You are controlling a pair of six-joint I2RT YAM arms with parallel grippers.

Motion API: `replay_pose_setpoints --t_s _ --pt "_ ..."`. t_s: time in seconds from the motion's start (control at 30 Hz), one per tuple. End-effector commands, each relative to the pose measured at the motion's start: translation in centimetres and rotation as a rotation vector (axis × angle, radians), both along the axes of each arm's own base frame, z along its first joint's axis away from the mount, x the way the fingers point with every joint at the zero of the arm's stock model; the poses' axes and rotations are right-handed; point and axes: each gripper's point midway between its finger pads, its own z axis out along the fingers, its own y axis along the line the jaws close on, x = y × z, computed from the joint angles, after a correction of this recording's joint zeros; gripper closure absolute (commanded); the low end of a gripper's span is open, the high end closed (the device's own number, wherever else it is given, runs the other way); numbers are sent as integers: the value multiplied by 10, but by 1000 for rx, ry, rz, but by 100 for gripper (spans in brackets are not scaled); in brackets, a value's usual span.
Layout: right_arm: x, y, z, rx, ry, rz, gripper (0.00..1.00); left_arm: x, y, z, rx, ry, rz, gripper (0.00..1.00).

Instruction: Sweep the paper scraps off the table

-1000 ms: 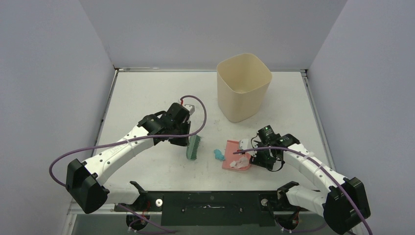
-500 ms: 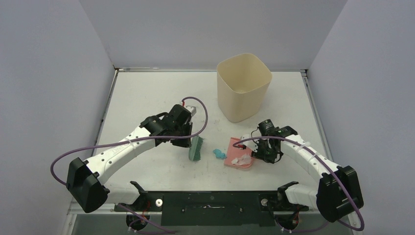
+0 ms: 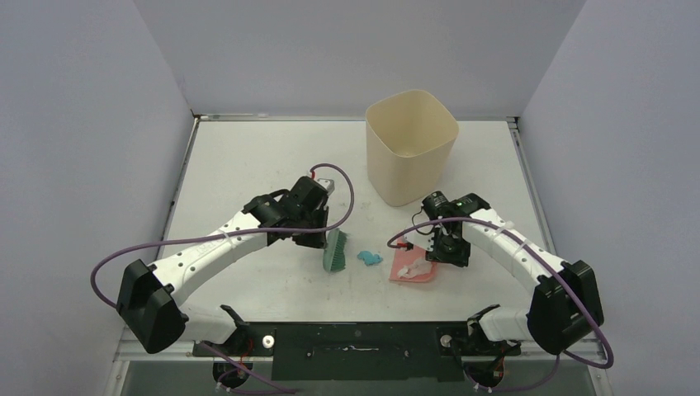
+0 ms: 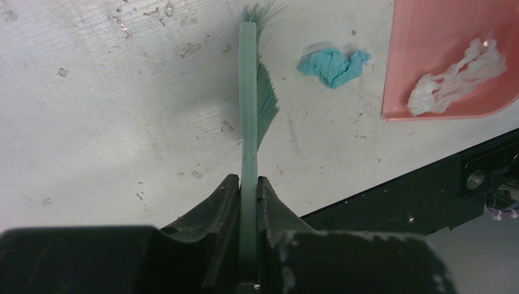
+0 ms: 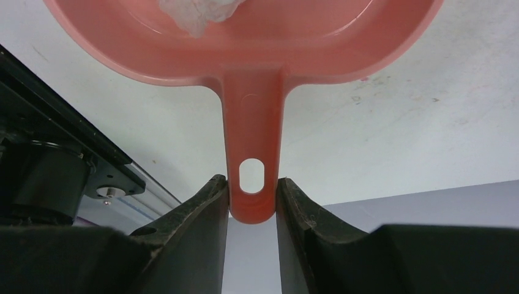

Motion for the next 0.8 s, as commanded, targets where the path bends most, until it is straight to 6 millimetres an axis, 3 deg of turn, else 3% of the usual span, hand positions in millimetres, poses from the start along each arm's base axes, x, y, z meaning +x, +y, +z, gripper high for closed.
replay_pose_setpoints --t_s 0.0,0.33,0.47,0.57,0.77 --pt "-12 -7 -1 -93 20 -10 95 7 -20 0 -70 -12 16 100" --pt "-1 15 -15 -50 18 -15 95 8 -106 8 -301 66 -128 100" --pt "4 21 -22 -9 -8 -18 95 2 -138 35 -388 50 -183 100" --pt "9 19 -32 47 -16 -28 95 -1 -142 57 -425 9 -188 100" --pt "9 24 -46 236 12 -70 93 6 -122 69 -366 -66 -154 100"
